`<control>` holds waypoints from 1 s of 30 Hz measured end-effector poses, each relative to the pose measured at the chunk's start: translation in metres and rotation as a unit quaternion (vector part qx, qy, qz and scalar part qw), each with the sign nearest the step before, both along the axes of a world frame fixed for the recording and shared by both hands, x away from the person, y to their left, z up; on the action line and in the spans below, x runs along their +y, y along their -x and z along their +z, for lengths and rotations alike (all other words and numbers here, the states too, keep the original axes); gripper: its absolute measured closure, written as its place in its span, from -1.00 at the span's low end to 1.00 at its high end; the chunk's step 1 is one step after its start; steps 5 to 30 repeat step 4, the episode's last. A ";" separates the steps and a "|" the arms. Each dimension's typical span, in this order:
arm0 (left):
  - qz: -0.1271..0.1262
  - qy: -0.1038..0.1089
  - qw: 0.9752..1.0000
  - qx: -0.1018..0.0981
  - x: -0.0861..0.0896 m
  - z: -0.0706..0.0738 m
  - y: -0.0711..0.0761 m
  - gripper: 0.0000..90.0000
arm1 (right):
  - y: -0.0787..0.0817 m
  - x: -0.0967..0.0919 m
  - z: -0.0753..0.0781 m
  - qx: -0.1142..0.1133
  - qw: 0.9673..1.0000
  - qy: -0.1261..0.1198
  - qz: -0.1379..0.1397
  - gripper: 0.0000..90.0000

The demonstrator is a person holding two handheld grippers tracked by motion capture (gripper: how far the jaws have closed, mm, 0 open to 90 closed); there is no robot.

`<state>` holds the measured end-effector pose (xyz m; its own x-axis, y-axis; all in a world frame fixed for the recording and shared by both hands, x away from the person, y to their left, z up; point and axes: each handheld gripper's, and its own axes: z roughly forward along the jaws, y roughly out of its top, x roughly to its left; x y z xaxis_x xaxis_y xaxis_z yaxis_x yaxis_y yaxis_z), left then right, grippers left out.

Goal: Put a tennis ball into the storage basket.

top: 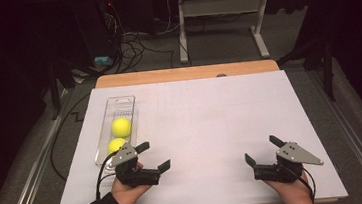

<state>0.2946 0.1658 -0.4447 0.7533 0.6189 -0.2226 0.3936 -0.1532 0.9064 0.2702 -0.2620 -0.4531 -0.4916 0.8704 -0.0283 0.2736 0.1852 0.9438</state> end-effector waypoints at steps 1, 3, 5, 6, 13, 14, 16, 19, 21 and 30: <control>0.000 -0.001 1.000 -0.001 0.000 0.000 0.000 -1.00 | 0.000 0.000 0.000 0.000 1.000 0.000 -0.001 -1.00; 0.000 -0.001 1.000 -0.004 0.000 0.000 0.000 -1.00 | 0.000 0.000 -0.001 0.002 1.000 0.001 -0.001 -1.00; 0.000 -0.001 1.000 -0.004 0.000 0.000 0.000 -1.00 | 0.000 0.000 -0.001 0.002 1.000 0.001 -0.002 -1.00; 0.000 -0.001 1.000 -0.004 0.000 0.000 0.000 -1.00 | 0.000 0.000 -0.001 0.002 1.000 0.001 -0.002 -1.00; 0.000 -0.001 1.000 -0.004 0.000 0.000 0.000 -1.00 | 0.000 0.000 -0.001 0.002 1.000 0.001 -0.002 -1.00; 0.000 -0.001 1.000 -0.004 0.000 0.000 0.000 -1.00 | 0.000 0.000 -0.001 0.002 1.000 0.001 -0.002 -1.00; 0.000 -0.001 1.000 -0.004 0.000 0.000 0.000 -1.00 | 0.000 0.000 -0.001 0.002 1.000 0.001 -0.002 -1.00; 0.000 -0.001 1.000 -0.004 0.000 0.000 0.000 -1.00 | 0.000 0.000 -0.001 0.002 1.000 0.001 -0.002 -1.00; 0.000 -0.001 1.000 -0.004 0.000 0.000 0.000 -1.00 | 0.000 0.000 -0.001 0.002 1.000 0.001 -0.002 -1.00; 0.000 -0.001 1.000 -0.004 0.000 0.000 0.000 -1.00 | 0.000 0.000 -0.001 0.002 1.000 0.001 -0.002 -1.00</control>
